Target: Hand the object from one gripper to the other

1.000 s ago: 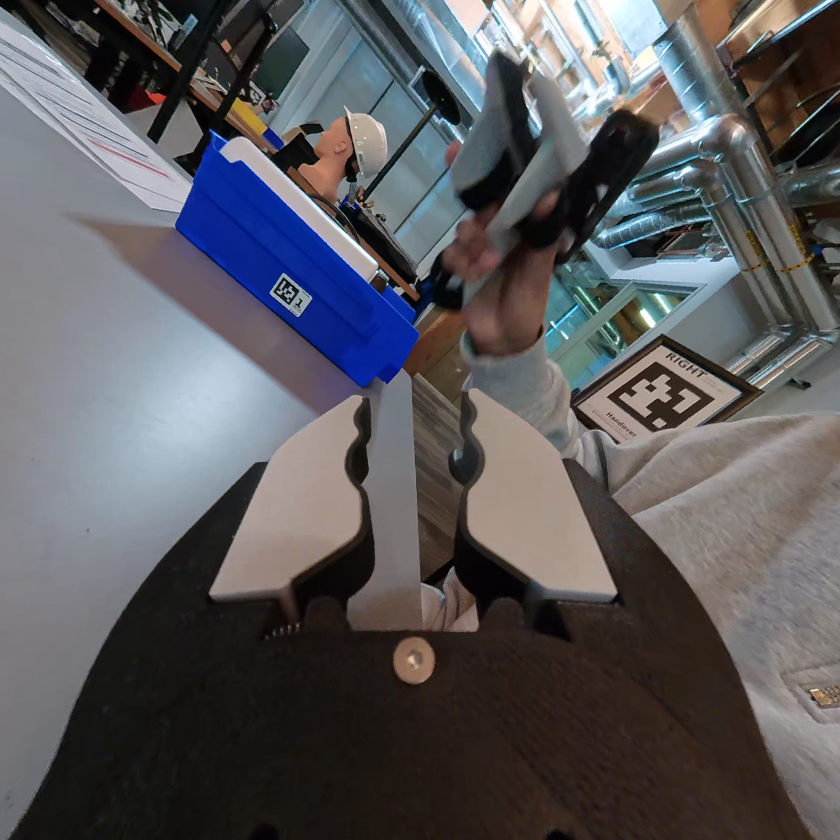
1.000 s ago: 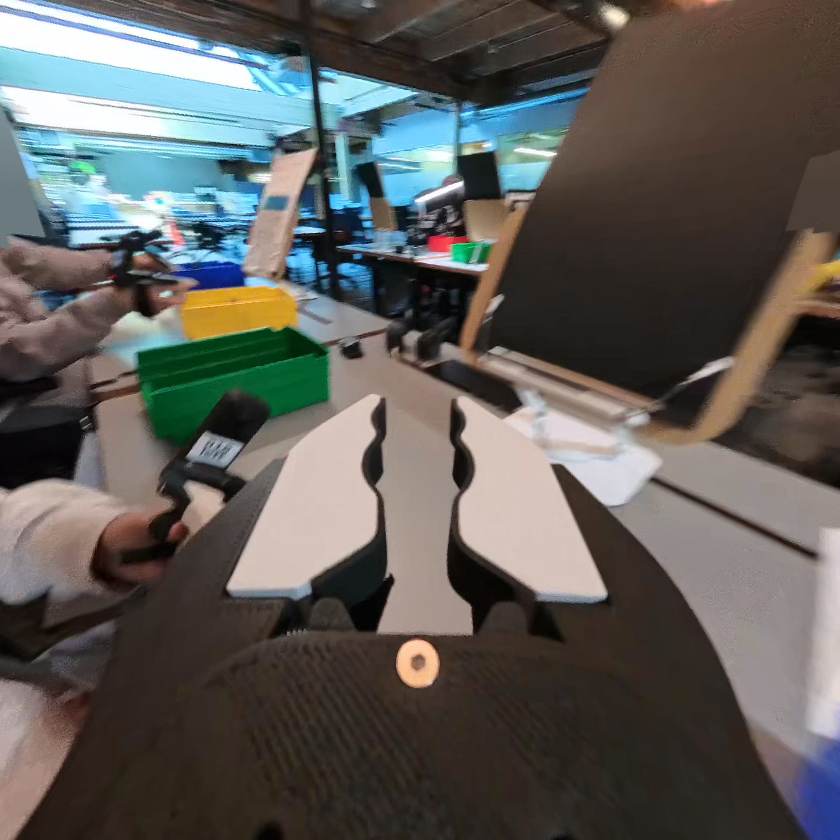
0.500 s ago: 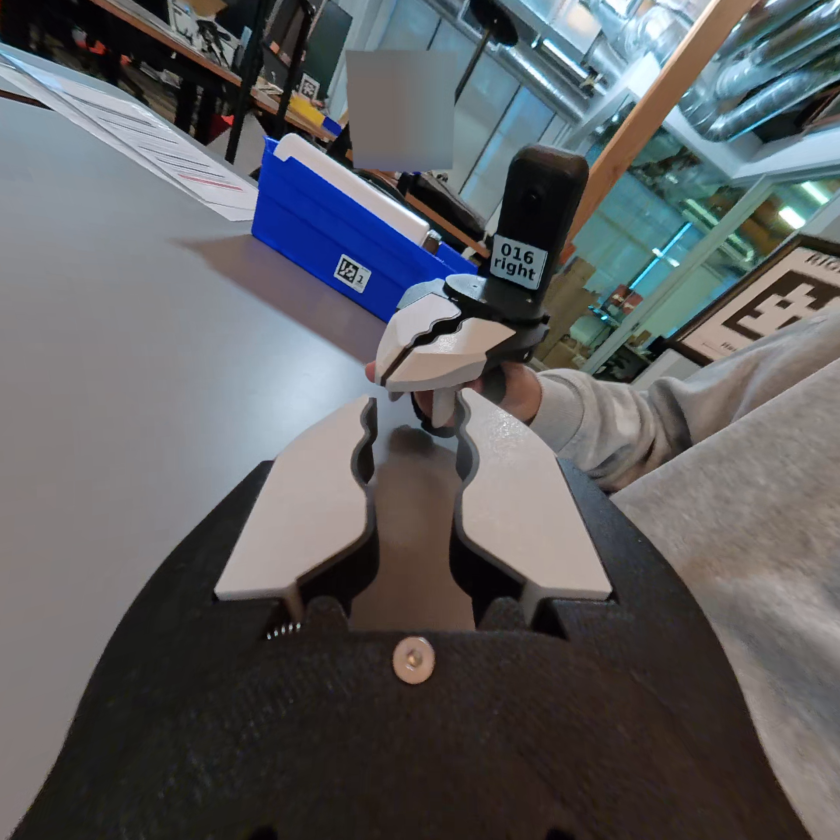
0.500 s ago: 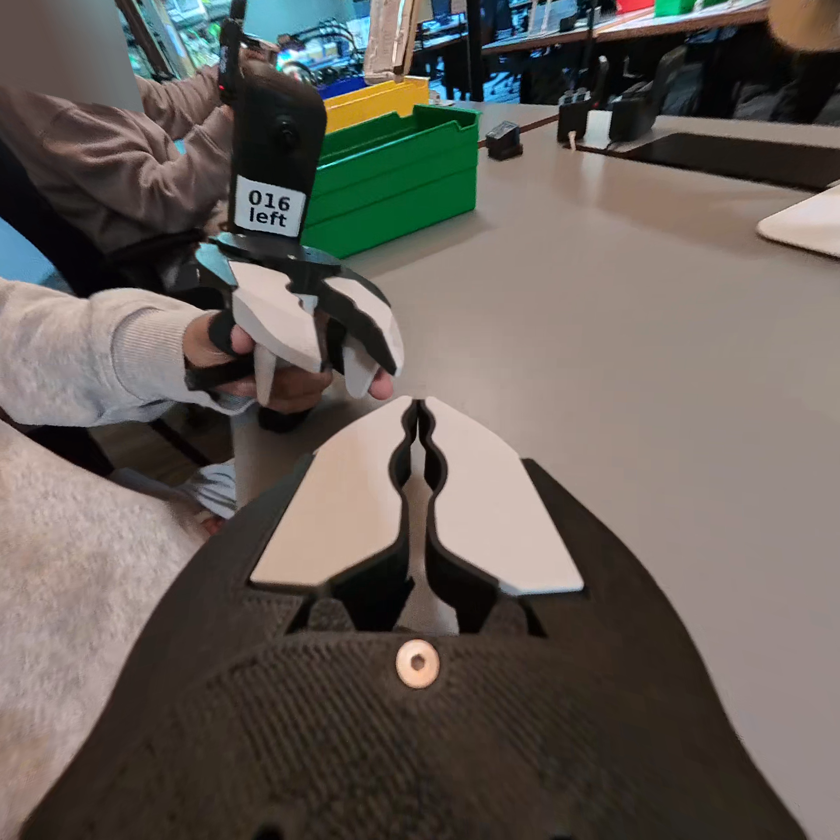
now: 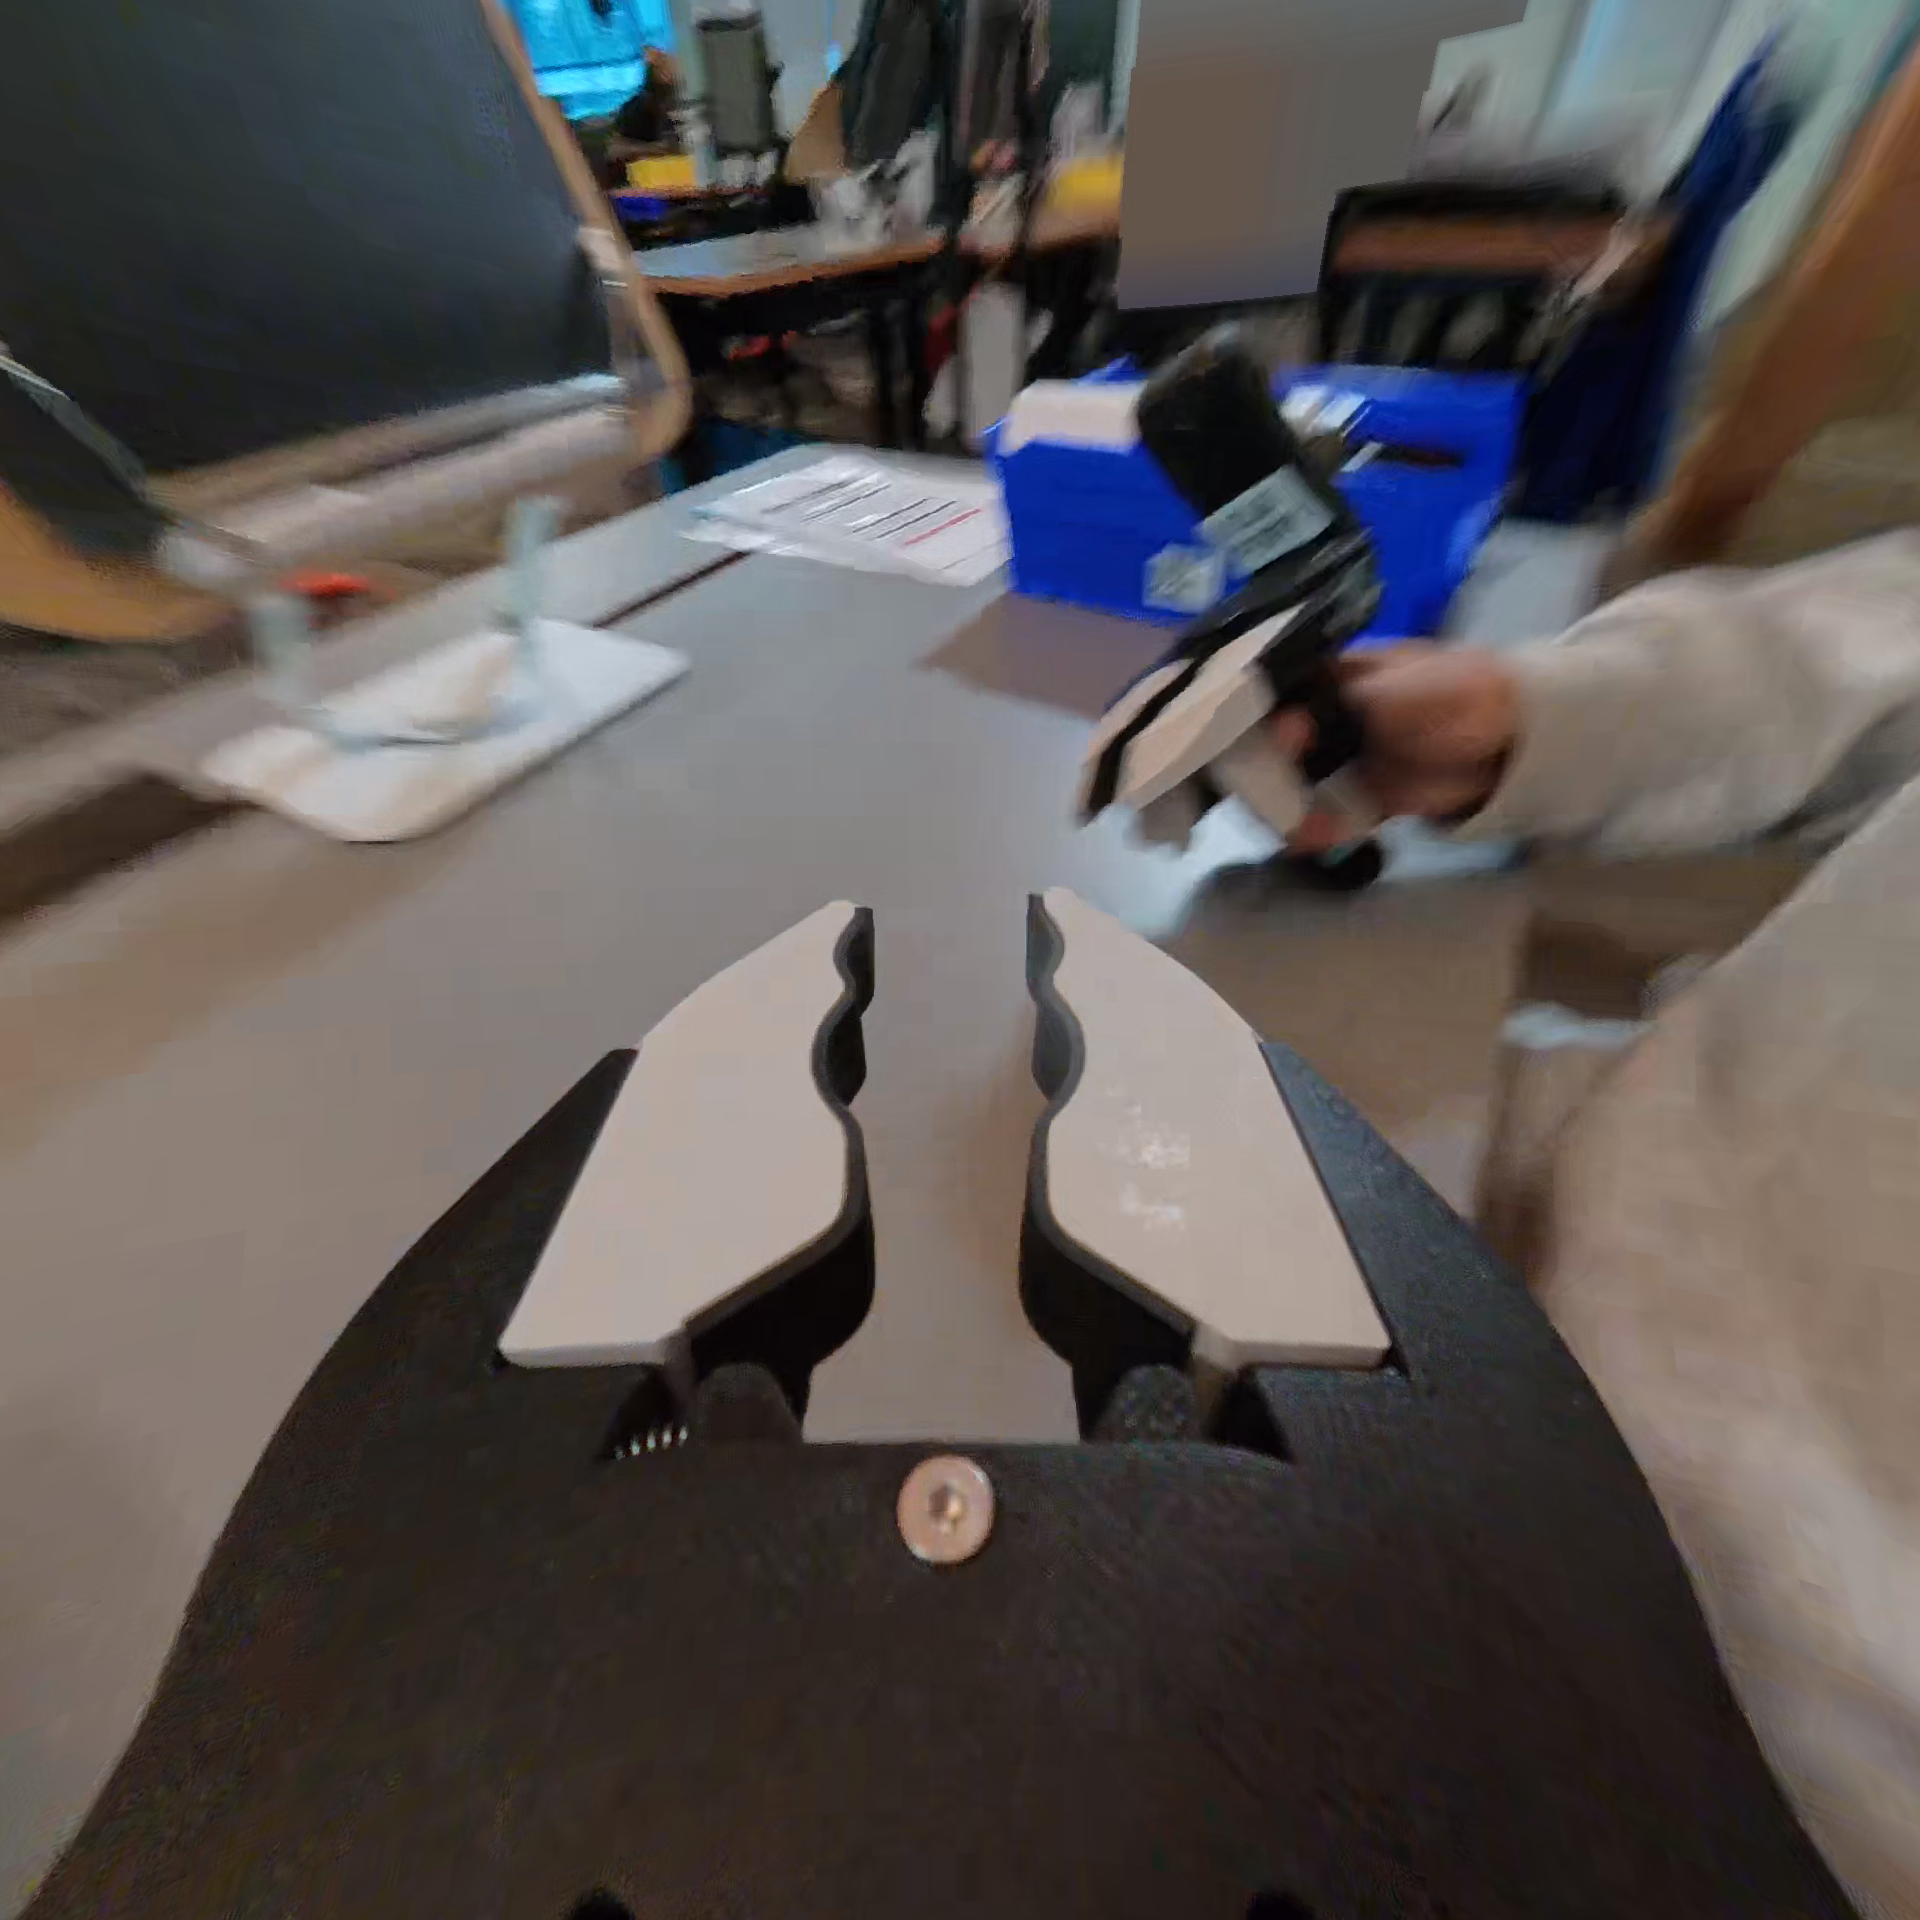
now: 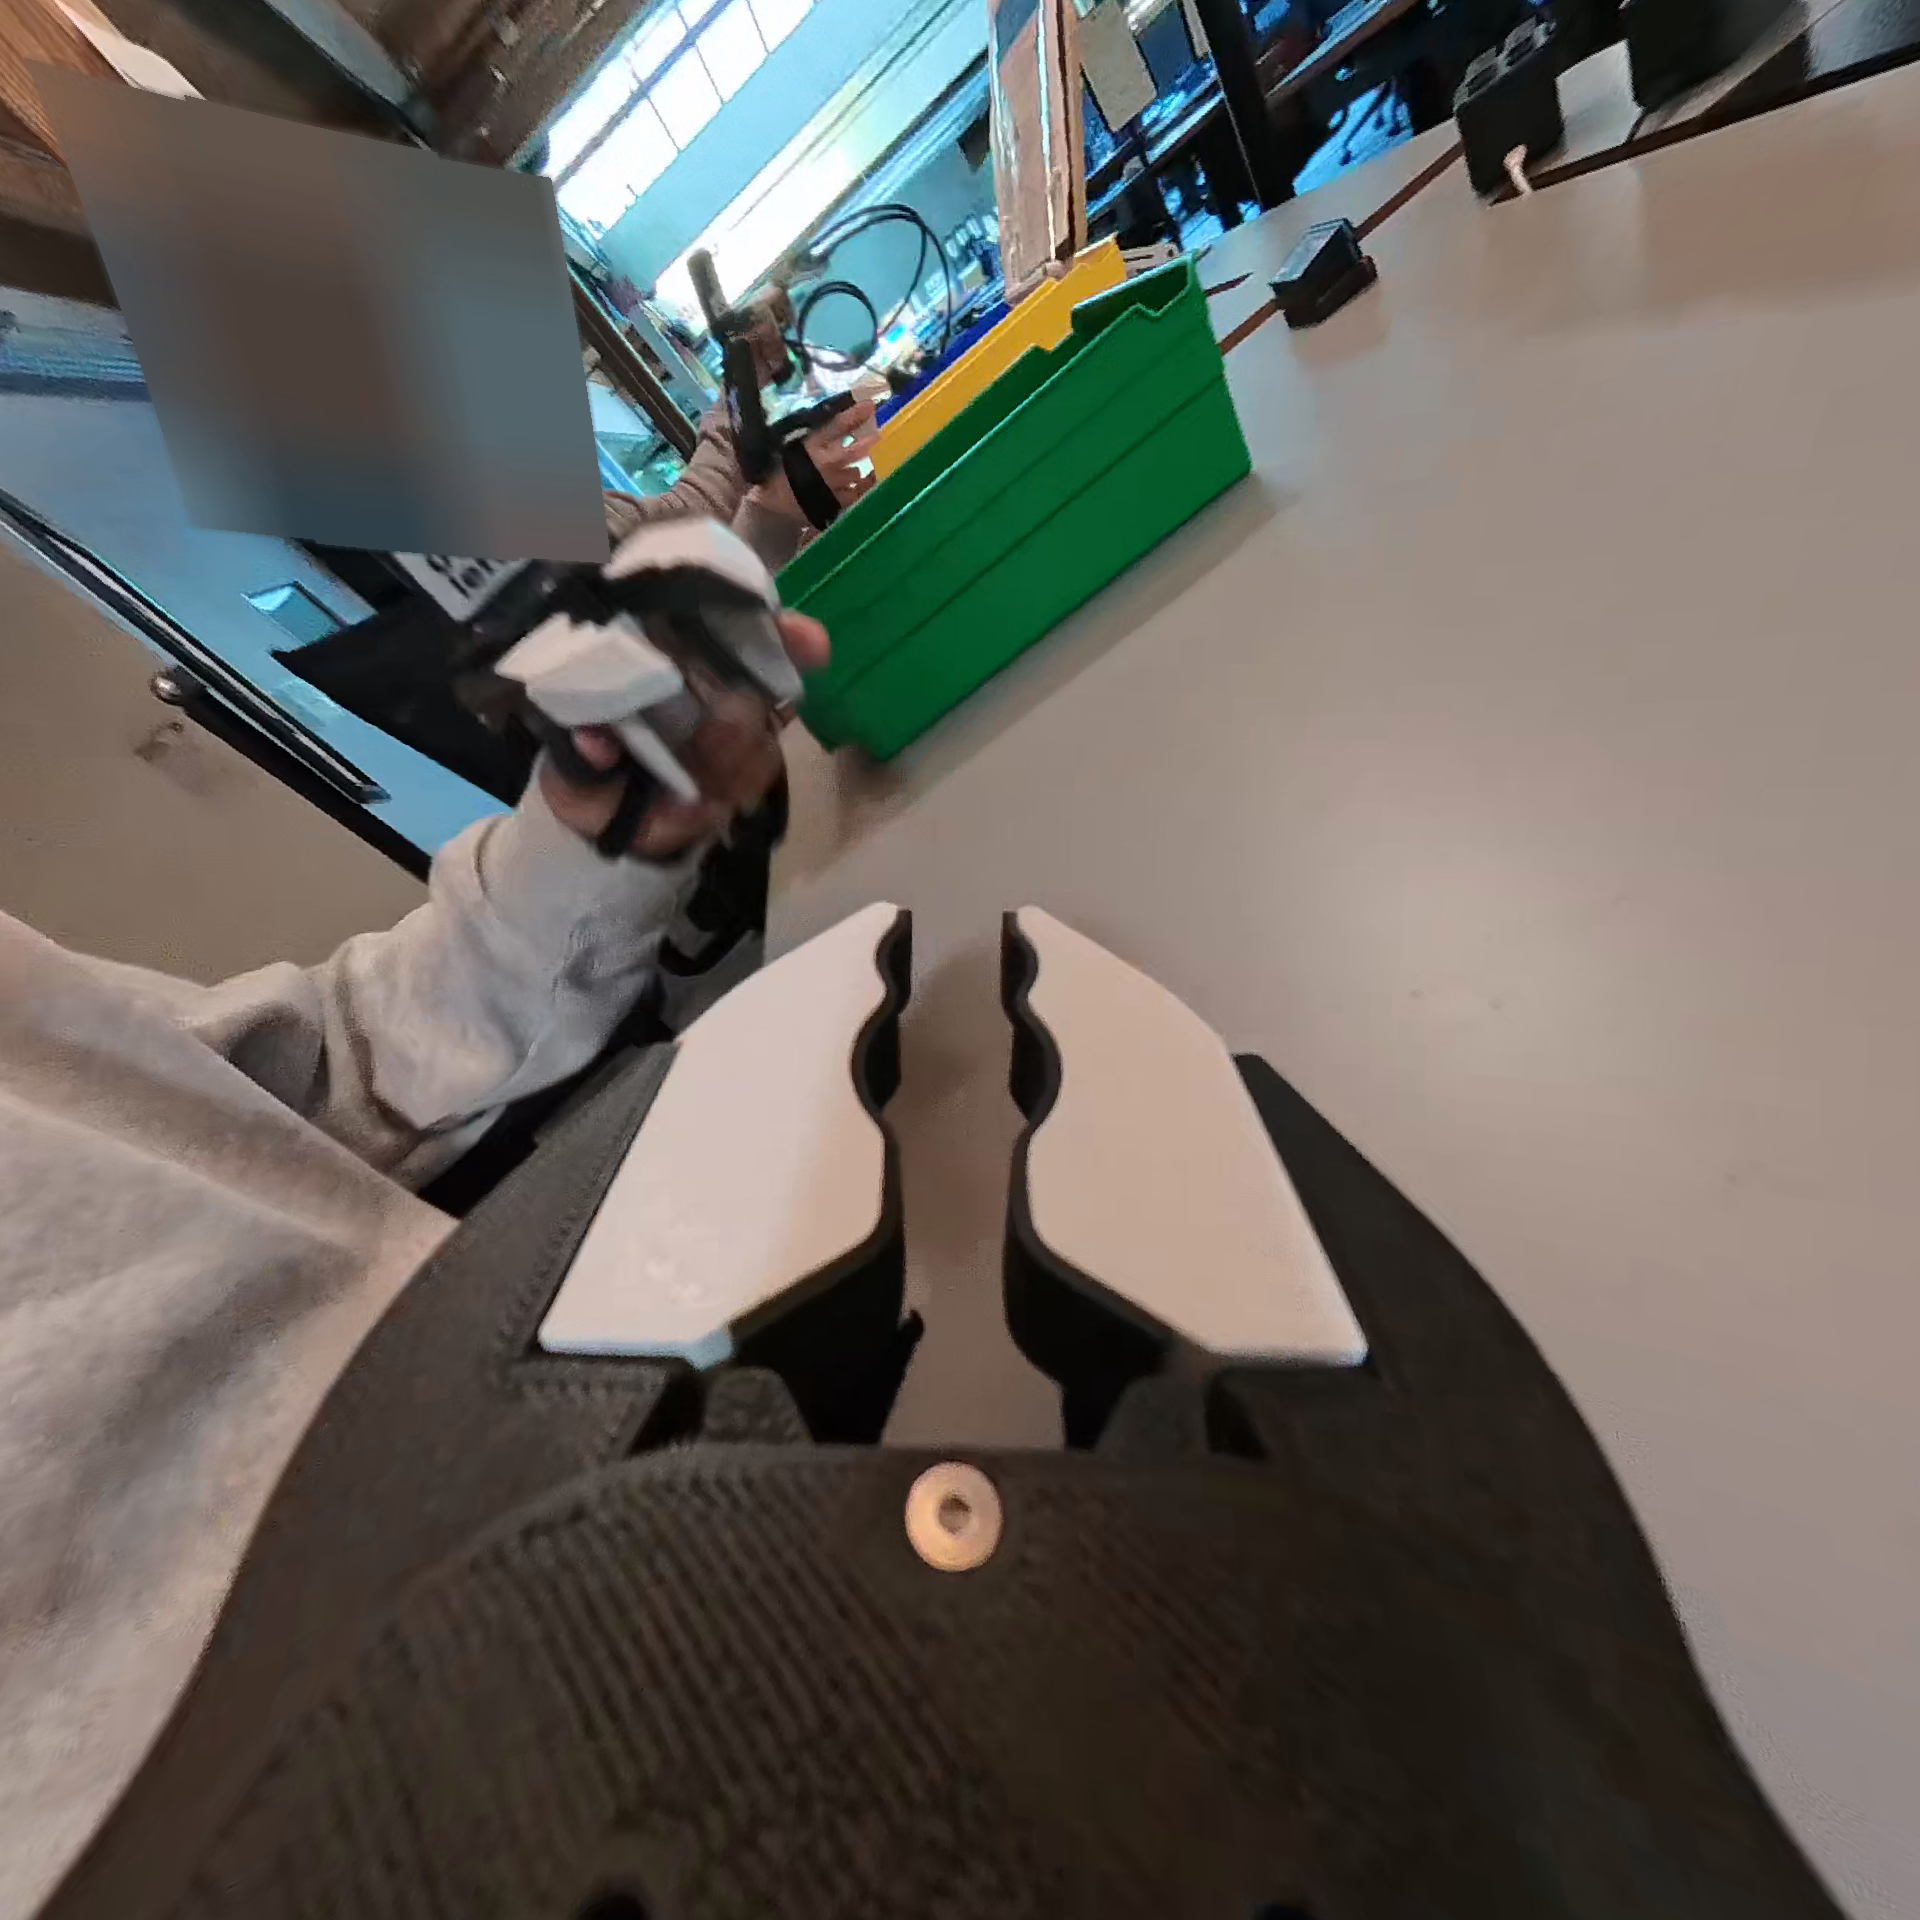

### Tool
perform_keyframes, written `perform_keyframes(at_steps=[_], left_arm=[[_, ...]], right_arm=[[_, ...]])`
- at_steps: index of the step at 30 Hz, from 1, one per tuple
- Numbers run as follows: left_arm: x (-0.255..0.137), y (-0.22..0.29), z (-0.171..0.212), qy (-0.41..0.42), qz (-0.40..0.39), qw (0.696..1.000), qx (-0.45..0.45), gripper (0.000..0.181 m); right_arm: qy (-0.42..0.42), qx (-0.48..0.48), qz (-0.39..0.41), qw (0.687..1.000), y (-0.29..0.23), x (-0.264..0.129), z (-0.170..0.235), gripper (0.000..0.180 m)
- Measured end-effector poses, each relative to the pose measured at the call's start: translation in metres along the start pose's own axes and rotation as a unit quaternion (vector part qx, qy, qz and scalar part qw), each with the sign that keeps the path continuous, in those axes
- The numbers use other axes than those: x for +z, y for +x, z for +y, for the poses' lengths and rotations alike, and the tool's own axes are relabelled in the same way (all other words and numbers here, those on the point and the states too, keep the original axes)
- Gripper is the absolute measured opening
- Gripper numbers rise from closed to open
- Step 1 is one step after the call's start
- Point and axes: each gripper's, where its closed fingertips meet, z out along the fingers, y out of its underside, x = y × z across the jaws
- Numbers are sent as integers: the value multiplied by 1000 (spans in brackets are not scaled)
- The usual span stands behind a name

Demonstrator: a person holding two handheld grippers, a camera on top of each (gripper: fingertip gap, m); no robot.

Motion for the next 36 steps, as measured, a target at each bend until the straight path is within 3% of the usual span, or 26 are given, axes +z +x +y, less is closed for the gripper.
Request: perform_keyframes(at_steps=[2,5,7,9,11,17,22,24,30,33,36], left_arm=[[-48,-41,-5,-62,-101,987,110,21],[-123,-95,9,-225,-183,925,243,12],[-166,-120,34,-343,-168,889,251,13],[-202,-136,67,-445,-126,863,202,15],[-223,-147,99,-505,-79,845,157,17],[-231,-166,165,-568,19,816,103,27],[-230,-161,185,-609,88,783,87,37],[-229,-153,190,-617,120,774,74,34],[-229,-155,193,-618,157,769,33,46],[-220,-181,188,-594,99,795,69,29],[-222,-190,188,-571,80,815,61,30]], right_arm=[[-3,2,-5,1000,-1,2,1,16],[-16,-13,-6,1000,-3,7,4,16],[-31,-18,-5,999,-4,11,9,16],[-40,-20,-5,999,-5,13,12,16],[-44,-22,-5,999,-6,15,14,15],[-8,1,-1,1000,-7,10,9,15],[17,12,19,1000,-3,3,5,15],[23,14,20,999,-2,2,4,16],[17,4,-5,1000,-10,4,5,16],[-5,-6,-11,1000,-13,8,10,16],[-26,-6,-17,1000,-15,13,16,16]])
